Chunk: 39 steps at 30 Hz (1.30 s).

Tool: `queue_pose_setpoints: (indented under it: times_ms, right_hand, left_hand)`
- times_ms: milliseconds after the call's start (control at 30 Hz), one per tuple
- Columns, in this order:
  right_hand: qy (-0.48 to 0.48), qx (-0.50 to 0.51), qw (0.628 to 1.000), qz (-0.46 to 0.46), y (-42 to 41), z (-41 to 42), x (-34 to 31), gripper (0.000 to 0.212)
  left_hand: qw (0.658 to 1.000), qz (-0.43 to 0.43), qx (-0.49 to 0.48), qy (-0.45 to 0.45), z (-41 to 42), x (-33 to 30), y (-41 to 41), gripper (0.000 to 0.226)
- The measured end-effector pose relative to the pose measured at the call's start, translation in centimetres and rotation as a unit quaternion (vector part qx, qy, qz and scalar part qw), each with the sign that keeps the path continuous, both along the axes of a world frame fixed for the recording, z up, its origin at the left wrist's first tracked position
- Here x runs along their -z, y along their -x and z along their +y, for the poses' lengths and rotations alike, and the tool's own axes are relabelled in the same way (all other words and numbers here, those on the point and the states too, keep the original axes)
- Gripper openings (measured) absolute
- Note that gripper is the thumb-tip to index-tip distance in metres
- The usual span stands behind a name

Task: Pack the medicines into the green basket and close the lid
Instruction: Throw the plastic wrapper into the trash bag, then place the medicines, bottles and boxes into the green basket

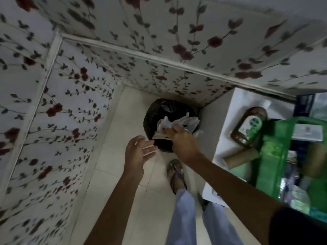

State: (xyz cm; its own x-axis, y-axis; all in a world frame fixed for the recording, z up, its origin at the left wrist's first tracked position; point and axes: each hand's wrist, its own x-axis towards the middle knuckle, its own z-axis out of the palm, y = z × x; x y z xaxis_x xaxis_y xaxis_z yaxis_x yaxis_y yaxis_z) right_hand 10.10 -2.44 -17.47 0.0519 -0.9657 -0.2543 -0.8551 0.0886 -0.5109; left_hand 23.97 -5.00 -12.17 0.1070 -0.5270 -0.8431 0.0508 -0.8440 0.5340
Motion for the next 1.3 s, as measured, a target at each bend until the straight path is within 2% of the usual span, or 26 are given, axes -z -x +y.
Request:
queue_pose_setpoints:
  times_ms: [100,267,333,400,467,533,667,767,900,1033,1100,1167,1233,1300]
  right_hand:
    - [-0.050,0.018,0.998,-0.017,-0.4,-1.7,4.6,0.050]
    - [-0.156,0.017,0.987,0.020,-1.1,-3.7,11.8,0.056]
    - [-0.200,-0.032,0.977,0.064,-1.6,-4.3,13.2,0.061]
    - [-0.250,-0.051,0.965,0.059,-1.8,-4.3,13.7,0.059]
    - [-0.255,-0.051,0.964,0.052,-1.7,-4.1,13.3,0.052]
    - [-0.242,-0.022,0.969,0.040,-1.5,-3.7,12.0,0.047]
    - [-0.246,0.110,0.957,-0.112,-0.7,-2.5,5.6,0.040]
    - [-0.183,0.166,0.952,-0.182,0.5,-0.9,0.2,0.034]
    - [-0.089,0.230,0.943,-0.222,3.3,1.9,-5.6,0.030]
    - [-0.032,0.288,0.923,-0.253,8.5,5.8,-10.9,0.025]
    - [-0.025,0.339,0.891,-0.302,11.4,7.5,-13.3,0.026]
    - [-0.005,0.389,0.859,-0.332,14.7,9.2,-15.5,0.028]
    - [0.021,0.425,0.843,-0.328,17.4,10.8,-17.1,0.030]
    - [0.040,0.467,0.824,-0.319,19.8,12.6,-17.9,0.029]
  left_hand:
    - [1.000,0.002,0.005,-0.016,-0.1,3.2,-1.8,0.017]
    - [0.999,0.002,0.032,-0.025,-0.3,7.5,-3.2,0.020]
    - [0.999,0.003,0.044,-0.030,-0.5,8.6,-3.3,0.018]
    - [0.998,0.002,0.051,-0.036,-0.7,9.0,-3.2,0.018]
    - [0.997,-0.001,0.059,-0.040,-0.9,8.9,-2.8,0.017]
    - [0.997,-0.008,0.069,-0.042,-1.1,8.3,-2.3,0.016]
    - [0.995,0.000,0.099,-0.017,-1.0,6.3,-0.6,0.018]
    - [0.993,0.002,0.121,0.008,-0.4,4.8,1.2,0.020]
    - [0.985,-0.003,0.166,0.040,1.3,2.7,4.3,0.024]
    - [0.967,-0.001,0.230,0.107,3.7,-0.4,8.6,0.015]
    - [0.943,-0.022,0.290,0.163,4.9,-1.4,10.5,0.013]
    - [0.893,-0.072,0.380,0.230,6.1,-2.1,12.3,0.017]
    - [0.804,-0.151,0.482,0.313,7.0,-2.1,13.7,0.025]
    - [0.686,-0.241,0.586,0.357,8.1,-1.6,15.2,0.032]
